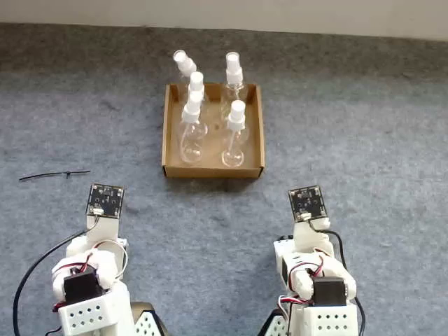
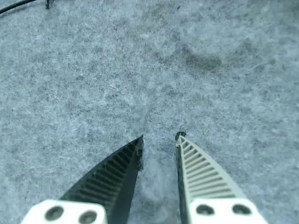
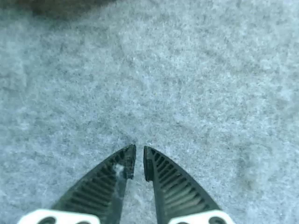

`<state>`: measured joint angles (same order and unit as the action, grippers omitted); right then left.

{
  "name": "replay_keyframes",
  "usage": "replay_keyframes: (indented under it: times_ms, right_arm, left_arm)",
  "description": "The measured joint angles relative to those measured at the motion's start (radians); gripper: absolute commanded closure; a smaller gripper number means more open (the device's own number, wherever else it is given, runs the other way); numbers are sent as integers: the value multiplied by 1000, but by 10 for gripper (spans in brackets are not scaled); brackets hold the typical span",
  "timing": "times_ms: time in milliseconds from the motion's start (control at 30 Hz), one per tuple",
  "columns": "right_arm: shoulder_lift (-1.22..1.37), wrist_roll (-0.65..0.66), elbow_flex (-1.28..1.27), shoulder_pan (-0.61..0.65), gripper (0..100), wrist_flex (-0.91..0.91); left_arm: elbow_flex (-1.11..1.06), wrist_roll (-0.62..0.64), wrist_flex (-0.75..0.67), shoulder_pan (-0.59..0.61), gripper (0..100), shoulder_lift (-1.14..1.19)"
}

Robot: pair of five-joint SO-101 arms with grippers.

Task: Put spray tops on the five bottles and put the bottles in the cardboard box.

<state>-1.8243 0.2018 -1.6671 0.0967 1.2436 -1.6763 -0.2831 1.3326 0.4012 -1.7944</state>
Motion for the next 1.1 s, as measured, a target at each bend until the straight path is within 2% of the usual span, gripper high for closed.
replay_keyframes:
  times_ms: [733, 1100]
  right_arm:
    - [0, 0, 0, 0, 993, 0]
    - [0, 0, 0, 0, 993, 0]
  left_arm:
    - [0, 0, 0, 0, 880, 0]
    - [0, 2, 0, -201, 880, 0]
